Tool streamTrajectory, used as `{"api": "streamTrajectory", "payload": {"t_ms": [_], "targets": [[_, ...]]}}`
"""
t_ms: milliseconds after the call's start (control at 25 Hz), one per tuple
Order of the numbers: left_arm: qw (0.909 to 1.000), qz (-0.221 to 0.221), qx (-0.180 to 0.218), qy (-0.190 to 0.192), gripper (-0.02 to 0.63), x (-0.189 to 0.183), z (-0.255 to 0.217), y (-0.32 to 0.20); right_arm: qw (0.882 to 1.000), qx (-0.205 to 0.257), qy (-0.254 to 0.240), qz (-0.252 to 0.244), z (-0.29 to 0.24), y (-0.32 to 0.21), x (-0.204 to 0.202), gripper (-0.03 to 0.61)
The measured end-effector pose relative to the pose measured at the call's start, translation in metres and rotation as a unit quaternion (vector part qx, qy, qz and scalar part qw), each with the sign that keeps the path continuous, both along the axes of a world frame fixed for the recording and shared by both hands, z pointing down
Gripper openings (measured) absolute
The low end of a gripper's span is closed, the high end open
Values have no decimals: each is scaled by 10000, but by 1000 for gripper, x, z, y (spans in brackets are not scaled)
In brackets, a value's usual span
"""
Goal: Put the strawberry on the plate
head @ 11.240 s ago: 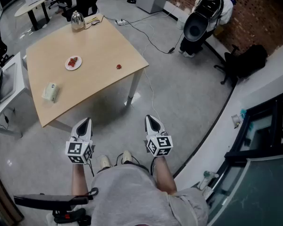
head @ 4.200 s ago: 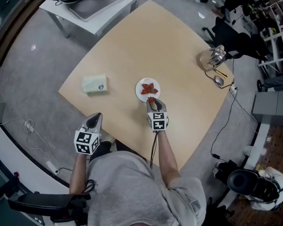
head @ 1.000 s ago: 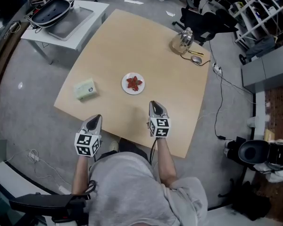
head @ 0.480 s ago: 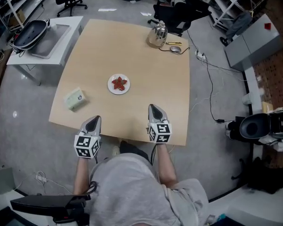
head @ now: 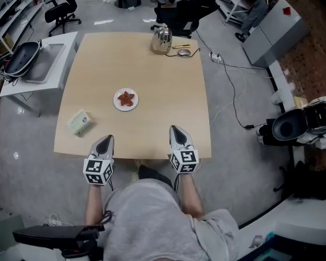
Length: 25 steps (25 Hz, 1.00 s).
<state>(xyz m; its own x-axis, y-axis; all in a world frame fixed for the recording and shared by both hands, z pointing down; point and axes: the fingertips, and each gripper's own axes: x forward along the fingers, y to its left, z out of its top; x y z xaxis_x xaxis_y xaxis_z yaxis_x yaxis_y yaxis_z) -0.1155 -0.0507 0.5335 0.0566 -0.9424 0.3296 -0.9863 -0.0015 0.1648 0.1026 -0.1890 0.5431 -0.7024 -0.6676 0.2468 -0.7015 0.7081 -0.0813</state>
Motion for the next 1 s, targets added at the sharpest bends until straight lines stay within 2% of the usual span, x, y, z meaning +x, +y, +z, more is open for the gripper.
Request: {"api": "streamTrajectory", "payload": {"t_ms": [560, 1000], "targets": [[9994, 310, 145, -92, 20, 16, -13, 18, 9995, -52, -50, 300, 0, 49, 32, 8], [9992, 349, 162, -141, 20, 15, -14, 32, 9996, 3, -43, 283, -3, 62, 27, 6]]}}
